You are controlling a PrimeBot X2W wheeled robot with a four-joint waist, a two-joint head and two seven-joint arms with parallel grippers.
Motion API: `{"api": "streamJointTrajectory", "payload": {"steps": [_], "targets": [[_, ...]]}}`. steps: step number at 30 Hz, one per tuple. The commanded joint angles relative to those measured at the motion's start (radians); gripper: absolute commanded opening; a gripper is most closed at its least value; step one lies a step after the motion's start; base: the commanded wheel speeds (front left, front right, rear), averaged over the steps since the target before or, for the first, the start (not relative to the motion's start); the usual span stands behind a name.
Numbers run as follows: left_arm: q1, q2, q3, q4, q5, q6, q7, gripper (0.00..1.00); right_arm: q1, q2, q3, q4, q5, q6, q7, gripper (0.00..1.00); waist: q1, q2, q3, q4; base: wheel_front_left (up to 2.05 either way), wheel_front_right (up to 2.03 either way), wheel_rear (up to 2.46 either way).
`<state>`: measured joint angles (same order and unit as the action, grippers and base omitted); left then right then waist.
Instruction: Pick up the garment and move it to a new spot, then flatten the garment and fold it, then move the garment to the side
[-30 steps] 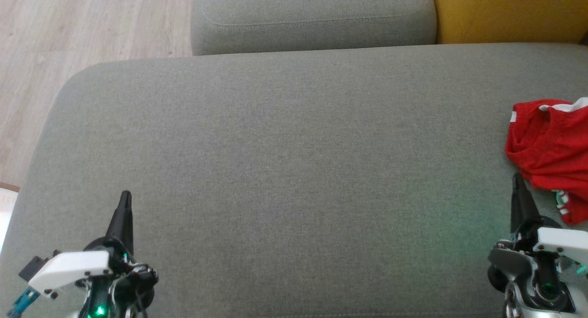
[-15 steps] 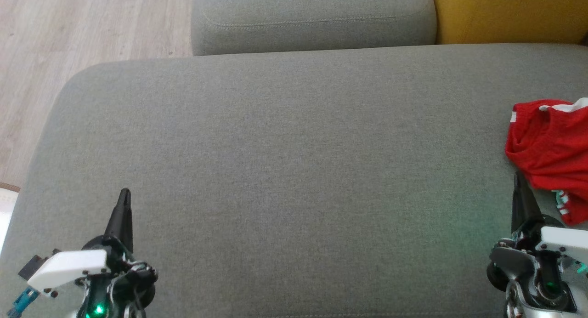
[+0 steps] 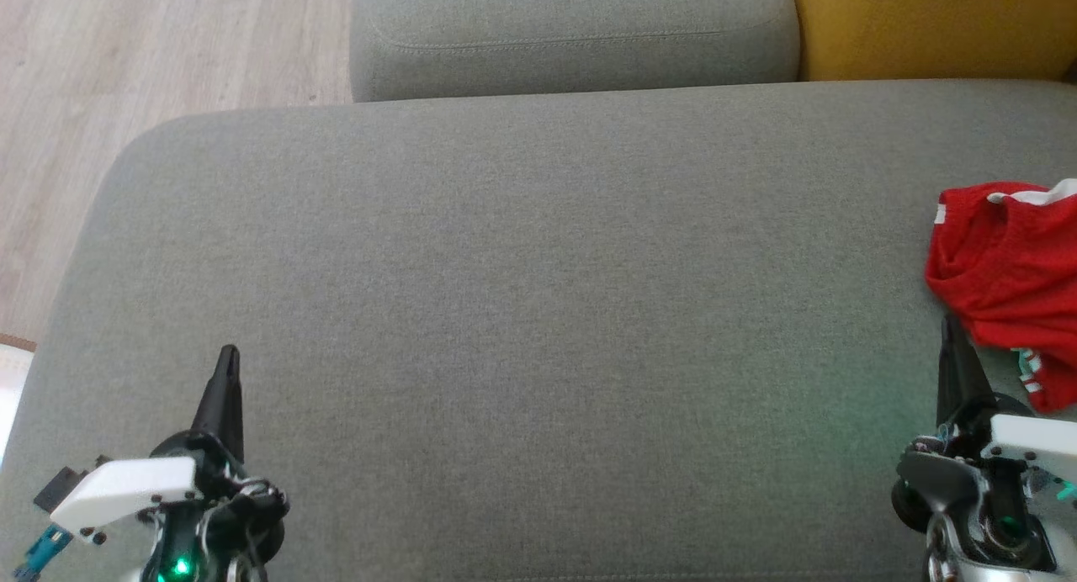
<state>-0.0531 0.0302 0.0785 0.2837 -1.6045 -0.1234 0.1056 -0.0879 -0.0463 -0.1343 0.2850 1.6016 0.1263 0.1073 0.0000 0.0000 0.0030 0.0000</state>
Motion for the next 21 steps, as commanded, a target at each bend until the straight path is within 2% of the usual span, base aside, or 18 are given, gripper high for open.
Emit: {"api": "streamJointTrajectory", "payload": {"steps": [1,21], "targets": [[-0.055,0.020,0.035,-0.038,-0.004,-0.007,0.008,0.00,-0.020,-0.004,0.021,-0.040,0.007,0.004,0.006,0.00,0.0000,0.0000,0.000,0.000,0.00,0.00,0.00],[-0.055,0.020,0.035,-0.038,-0.004,-0.007,0.008,0.00,-0.020,-0.004,0.021,-0.040,0.007,0.004,0.006,0.00,0.0000,0.0000,0.000,0.000,0.00,0.00,0.00]]}}
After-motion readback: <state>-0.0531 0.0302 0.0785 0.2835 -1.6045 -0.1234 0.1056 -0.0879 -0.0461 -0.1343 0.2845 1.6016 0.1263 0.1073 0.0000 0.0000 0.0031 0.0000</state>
